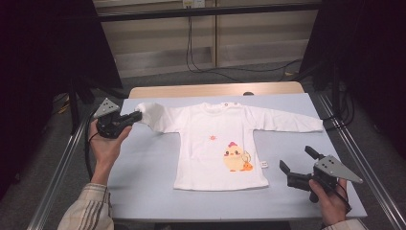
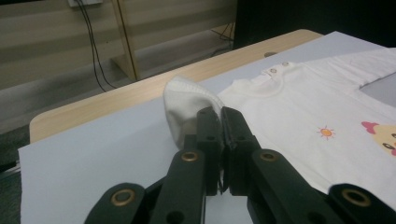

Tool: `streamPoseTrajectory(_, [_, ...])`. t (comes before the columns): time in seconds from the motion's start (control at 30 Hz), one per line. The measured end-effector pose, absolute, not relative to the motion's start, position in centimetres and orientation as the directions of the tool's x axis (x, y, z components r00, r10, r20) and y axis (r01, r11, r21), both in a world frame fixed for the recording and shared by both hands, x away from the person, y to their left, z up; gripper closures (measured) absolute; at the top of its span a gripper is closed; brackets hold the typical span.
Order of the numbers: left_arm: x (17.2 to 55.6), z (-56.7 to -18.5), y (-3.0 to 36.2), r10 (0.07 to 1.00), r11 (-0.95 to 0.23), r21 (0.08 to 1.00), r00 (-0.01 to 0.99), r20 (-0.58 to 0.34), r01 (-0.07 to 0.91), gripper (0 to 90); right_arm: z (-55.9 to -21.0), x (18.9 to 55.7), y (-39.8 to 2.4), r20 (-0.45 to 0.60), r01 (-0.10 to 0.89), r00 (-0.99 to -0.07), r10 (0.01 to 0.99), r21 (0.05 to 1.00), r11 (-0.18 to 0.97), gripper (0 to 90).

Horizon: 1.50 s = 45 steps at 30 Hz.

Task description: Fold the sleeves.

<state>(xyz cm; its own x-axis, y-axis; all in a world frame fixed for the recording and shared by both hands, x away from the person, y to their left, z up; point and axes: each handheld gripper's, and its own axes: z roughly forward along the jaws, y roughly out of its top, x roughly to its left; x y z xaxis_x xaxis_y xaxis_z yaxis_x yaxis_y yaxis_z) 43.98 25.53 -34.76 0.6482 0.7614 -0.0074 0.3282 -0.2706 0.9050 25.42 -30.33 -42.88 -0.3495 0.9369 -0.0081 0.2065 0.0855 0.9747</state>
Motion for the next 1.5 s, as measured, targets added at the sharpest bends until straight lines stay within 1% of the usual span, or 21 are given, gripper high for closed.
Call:
streamPoseTrajectory(0.23, [43.6, -34.3, 24.3, 0.74, -0.266, 0.911, 0.673, -0.016, 0.314, 87.1, -42.9, 25.4, -30.3, -0.008, 0.206, -0.349, 0.937, 0.975, 0.085, 0.8])
streamPoseTrajectory(0.57, [43.0, -33.8, 22.9, 0.713, -0.298, 0.912, 0.701, 0.015, 0.283, 87.1, -42.9, 25.5, -30.3, -0.009, 0.206, -0.351, 0.936, 0.975, 0.086, 0.7])
streamPoseTrajectory(0.63, [42.9, -33.7, 22.6, 0.707, -0.287, 0.918, 0.707, 0.009, 0.275, 87.1, -42.9, 25.5, -30.3, -0.011, 0.207, -0.352, 0.936, 0.974, 0.089, 0.7])
streamPoseTrajectory(0.8, [42.6, -33.5, 21.9, 0.693, -0.305, 0.914, 0.721, 0.02, 0.267, 87.1, -42.9, 25.4, -30.3, -0.009, 0.207, -0.352, 0.936, 0.974, 0.088, 0.7])
streamPoseTrajectory(1.23, [42.0, -33.3, 20.0, 0.649, -0.309, 0.918, 0.76, 0.014, 0.247, 87.0, -42.9, 25.4, -30.3, -0.01, 0.206, -0.355, 0.935, 0.975, 0.089, 0.6])
streamPoseTrajectory(1.33, [41.6, -33.0, 19.5, 0.639, -0.311, 0.924, 0.768, 0.032, 0.22, 87.0, -42.9, 25.5, -30.3, -0.009, 0.206, -0.353, 0.935, 0.975, 0.087, 0.6])
streamPoseTrajectory(1.5, [41.4, -32.9, 18.5, 0.624, -0.331, 0.917, 0.78, 0.038, 0.22, 87.0, -42.9, 25.5, -30.3, -0.01, 0.209, -0.353, 0.936, 0.974, 0.089, 0.6])
